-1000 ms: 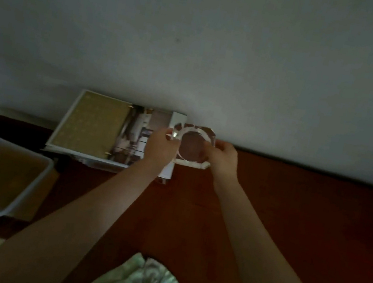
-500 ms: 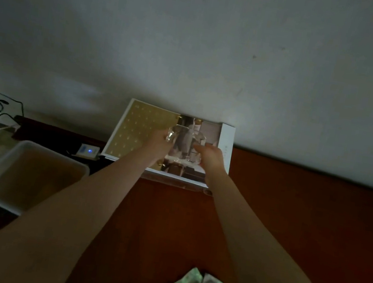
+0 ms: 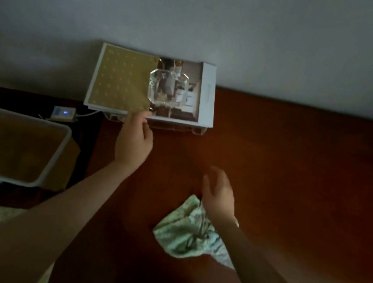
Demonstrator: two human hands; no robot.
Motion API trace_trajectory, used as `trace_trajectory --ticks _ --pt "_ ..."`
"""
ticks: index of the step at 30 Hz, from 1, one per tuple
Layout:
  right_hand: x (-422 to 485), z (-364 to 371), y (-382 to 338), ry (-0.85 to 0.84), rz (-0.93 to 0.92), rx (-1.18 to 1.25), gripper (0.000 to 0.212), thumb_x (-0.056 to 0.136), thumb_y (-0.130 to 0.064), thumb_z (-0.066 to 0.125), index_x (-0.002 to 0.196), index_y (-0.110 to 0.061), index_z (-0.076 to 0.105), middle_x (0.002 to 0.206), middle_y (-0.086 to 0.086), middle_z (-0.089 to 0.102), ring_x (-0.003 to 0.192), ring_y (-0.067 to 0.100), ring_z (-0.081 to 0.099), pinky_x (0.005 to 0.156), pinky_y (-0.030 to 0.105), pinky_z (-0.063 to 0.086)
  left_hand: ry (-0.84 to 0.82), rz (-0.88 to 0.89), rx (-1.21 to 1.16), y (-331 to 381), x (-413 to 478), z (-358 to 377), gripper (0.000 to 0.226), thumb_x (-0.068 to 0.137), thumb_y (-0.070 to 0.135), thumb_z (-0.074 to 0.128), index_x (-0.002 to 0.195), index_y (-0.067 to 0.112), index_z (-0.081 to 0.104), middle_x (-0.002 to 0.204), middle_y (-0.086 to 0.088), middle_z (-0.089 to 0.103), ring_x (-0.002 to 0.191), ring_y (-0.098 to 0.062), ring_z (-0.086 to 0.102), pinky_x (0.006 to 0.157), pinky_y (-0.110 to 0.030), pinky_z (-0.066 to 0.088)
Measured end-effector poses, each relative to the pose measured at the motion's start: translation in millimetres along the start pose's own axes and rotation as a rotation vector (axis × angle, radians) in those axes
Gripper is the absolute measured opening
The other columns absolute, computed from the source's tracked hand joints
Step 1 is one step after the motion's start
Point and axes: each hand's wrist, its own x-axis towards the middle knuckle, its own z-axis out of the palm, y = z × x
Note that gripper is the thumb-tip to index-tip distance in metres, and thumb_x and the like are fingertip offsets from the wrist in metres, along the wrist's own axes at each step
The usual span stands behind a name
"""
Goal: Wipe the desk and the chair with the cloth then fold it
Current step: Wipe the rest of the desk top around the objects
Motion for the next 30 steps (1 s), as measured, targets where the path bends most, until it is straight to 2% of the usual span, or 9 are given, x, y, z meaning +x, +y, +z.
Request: trace_trajectory --ticks 3,5,8,11,16,21,24,27,30 --pt "-62.5 27.3 52.5 -0.121 -0.151 -0.435 0.052 0.089 -0.042 0.038 0.132 -0.013 0.046 0.131 0.01 0.053 0.12 0.032 0.049 0.097 0.048 0.046 -0.101 0.169 0.085 -8.7 -46.6 21.9 0.027 0.084 -0.003 0.055 0.111 0.002 0.055 0.105 -0.012 0.056 0.087 -0.022 0.06 0.064 -0.021 0.044" --pt "-97.4 40.6 67.3 -0.262 -0.165 -0.637 0.061 0.087 -0.055 0.038 0.14 -0.025 0.037 0.148 0.013 0.036 0.136 0.041 0.028 0.107 0.06 0.029 -0.184 0.144 0.133 -16.6 -69.4 35.7 0.029 0.084 0.0 0.057 0.114 0.001 0.055 0.107 -0.013 0.056 0.093 -0.025 0.06 0.067 -0.021 0.046" --pt "-118.7 47.2 74.5 -0.327 -0.191 -0.74 0.062 0.085 -0.068 0.034 0.14 -0.041 0.036 0.153 0.014 0.028 0.137 0.049 0.015 0.102 0.07 0.012 -0.285 0.028 0.243 -22.8 -86.0 52.7 0.039 0.087 0.009 0.059 0.124 0.003 0.053 0.122 -0.017 0.051 0.112 -0.031 0.053 0.087 -0.034 0.047" --pt "-103.8 44.3 76.0 -0.37 -0.172 -0.796 0.062 0.085 -0.073 0.025 0.139 -0.044 0.036 0.151 0.013 0.032 0.133 0.052 0.025 0.095 0.077 0.023 -0.37 -0.083 0.383 -11.7 -88.5 62.5 0.05 0.092 0.024 0.054 0.138 0.009 0.043 0.142 -0.018 0.035 0.131 -0.034 0.035 0.104 -0.042 0.034" --pt "-48.5 24.6 79.7 -0.374 -0.134 -0.801 0.058 0.089 -0.067 0.023 0.139 -0.042 0.037 0.15 0.007 0.035 0.132 0.046 0.035 0.092 0.076 0.026 -0.43 -0.298 0.471 16.4 -66.6 84.8 0.07 0.095 0.043 0.044 0.149 0.011 0.015 0.156 -0.015 0.01 0.143 -0.031 0.01 0.114 -0.045 0.016" --pt "54.7 -4.9 73.0 -0.281 -0.258 -0.837 0.058 0.091 -0.062 0.009 0.147 -0.045 0.005 0.157 -0.004 -0.012 0.145 0.033 -0.008 0.105 0.063 -0.012 -0.503 -0.513 0.566 39.6 -34.4 105.5 0.097 0.087 0.055 0.053 0.149 0.002 0.0 0.154 -0.025 0.0 0.141 -0.043 0.007 0.112 -0.051 0.022" --pt "120.6 -16.2 62.7 -0.222 -0.307 -0.84 0.055 0.095 -0.058 0.011 0.148 -0.042 0.005 0.158 -0.004 -0.01 0.145 0.029 -0.012 0.109 0.061 -0.011 -0.565 -0.621 0.592 49.6 -14.9 112.5 0.109 0.081 0.051 0.065 0.147 -0.002 -0.004 0.152 -0.031 -0.003 0.14 -0.048 0.009 0.111 -0.05 0.026" --pt "179.3 -18.0 52.9 -0.199 -0.357 -0.855 0.055 0.097 -0.055 0.014 0.149 -0.039 0.009 0.159 -0.004 -0.008 0.145 0.029 -0.01 0.111 0.06 -0.008 -0.61 -0.684 0.696 48.7 -0.8 119.4 0.114 0.071 0.052 0.073 0.148 -0.002 0.009 0.151 -0.033 0.004 0.137 -0.047 0.023 0.107 -0.048 0.036" --pt "231.8 -17.0 38.1 -0.173 -0.372 -0.845 0.054 0.098 -0.052 0.017 0.149 -0.037 0.01 0.159 -0.004 -0.007 0.145 0.029 -0.008 0.11 0.061 -0.007 -0.607 -0.685 0.773 46.0 6.0 123.4 0.097 0.062 0.054 0.078 0.136 0.004 0.041 0.151 -0.03 0.015 0.129 -0.04 0.041 0.087 -0.038 0.052"
